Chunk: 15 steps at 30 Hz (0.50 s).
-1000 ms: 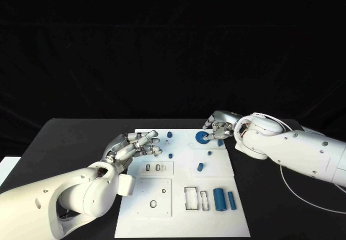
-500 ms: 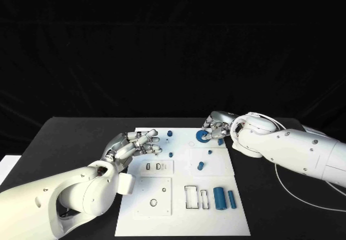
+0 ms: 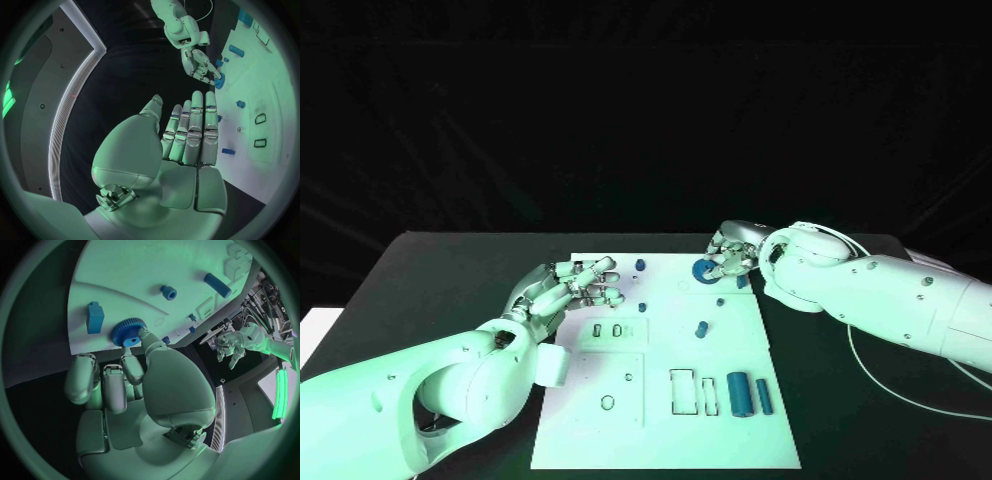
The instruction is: Assemble the parts on the task board
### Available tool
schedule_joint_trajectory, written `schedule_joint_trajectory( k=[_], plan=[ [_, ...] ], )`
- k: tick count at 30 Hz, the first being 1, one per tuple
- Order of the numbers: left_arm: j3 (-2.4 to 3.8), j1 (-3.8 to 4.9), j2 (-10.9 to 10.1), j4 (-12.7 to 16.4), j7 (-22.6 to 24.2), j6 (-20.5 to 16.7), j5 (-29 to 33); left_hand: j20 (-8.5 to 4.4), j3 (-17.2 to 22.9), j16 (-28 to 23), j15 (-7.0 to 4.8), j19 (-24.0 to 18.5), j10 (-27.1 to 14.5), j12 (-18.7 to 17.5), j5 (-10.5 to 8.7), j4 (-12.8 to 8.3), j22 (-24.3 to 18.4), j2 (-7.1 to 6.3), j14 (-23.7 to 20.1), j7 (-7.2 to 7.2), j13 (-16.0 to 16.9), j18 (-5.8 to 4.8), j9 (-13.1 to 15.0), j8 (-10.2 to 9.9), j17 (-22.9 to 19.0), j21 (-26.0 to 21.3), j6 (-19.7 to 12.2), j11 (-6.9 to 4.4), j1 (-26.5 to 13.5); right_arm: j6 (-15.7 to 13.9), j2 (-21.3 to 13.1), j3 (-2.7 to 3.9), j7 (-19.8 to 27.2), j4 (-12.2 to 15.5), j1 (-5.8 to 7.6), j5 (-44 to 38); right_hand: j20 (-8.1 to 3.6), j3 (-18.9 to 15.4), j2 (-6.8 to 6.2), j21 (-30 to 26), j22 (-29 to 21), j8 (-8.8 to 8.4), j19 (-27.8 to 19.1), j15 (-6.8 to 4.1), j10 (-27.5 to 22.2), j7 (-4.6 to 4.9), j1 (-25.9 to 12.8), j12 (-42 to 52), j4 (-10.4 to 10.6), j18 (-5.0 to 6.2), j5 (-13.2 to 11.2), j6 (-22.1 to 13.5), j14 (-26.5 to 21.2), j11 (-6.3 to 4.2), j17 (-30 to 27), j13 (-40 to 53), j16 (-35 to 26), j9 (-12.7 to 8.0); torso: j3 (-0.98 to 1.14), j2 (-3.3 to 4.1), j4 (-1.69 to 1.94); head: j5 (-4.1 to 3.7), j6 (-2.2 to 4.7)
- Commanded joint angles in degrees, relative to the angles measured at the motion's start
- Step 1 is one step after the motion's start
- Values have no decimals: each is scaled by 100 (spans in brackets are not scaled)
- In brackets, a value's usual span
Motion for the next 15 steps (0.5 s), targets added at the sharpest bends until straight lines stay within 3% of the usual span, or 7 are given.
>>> schedule_joint_trajectory(
  k=[1, 7, 15],
  plan=[
    [4, 5, 9, 2, 26, 128, 2, -7, 8, -12, -8, 45, 36, -19, 28, -25, -9, 5, 34, 21, -3, 112, -3, -35, 6, -35, 22, -6, 73, 148, -1, -16, -140, 22, -41, -469, 1, 41, 18, 40, 44, 32, 60, -26, 55, -4, 58, 54, -15, -84, -46, 50, 403, -4, 171, 55, 25, 6, -2, 2, 6, -6, -7],
    [4, 5, 8, 0, 26, 132, 2, -7, 15, -20, -7, 45, 37, -25, 29, -32, -13, 14, 31, 21, -4, 112, -3, -38, 11, -41, 23, -6, 79, -7, -17, -17, -162, 156, -67, -817, -1, 109, 18, 78, 108, 48, 76, -31, 66, -10, 131, 118, -76, -95, -25, 80, 404, -11, 202, 134, 43, 10, -5, 3, 5, -3, -4],
    [4, 5, 9, -11, 54, 121, 2, -7, 22, -27, -7, 46, 40, -30, 30, -39, -16, 21, 28, 21, -4, 112, -3, -42, 15, -47, 24, -6, 86, -750, -15, -15, -296, 550, -82, -558, -21, 341, 184, 143, 213, 112, 113, -57, 104, -55, 85, 212, -15, -111, 123, 215, 395, -47, 180, 254, 38, 32, -8, 1, 24, -8, 12]
  ],
)
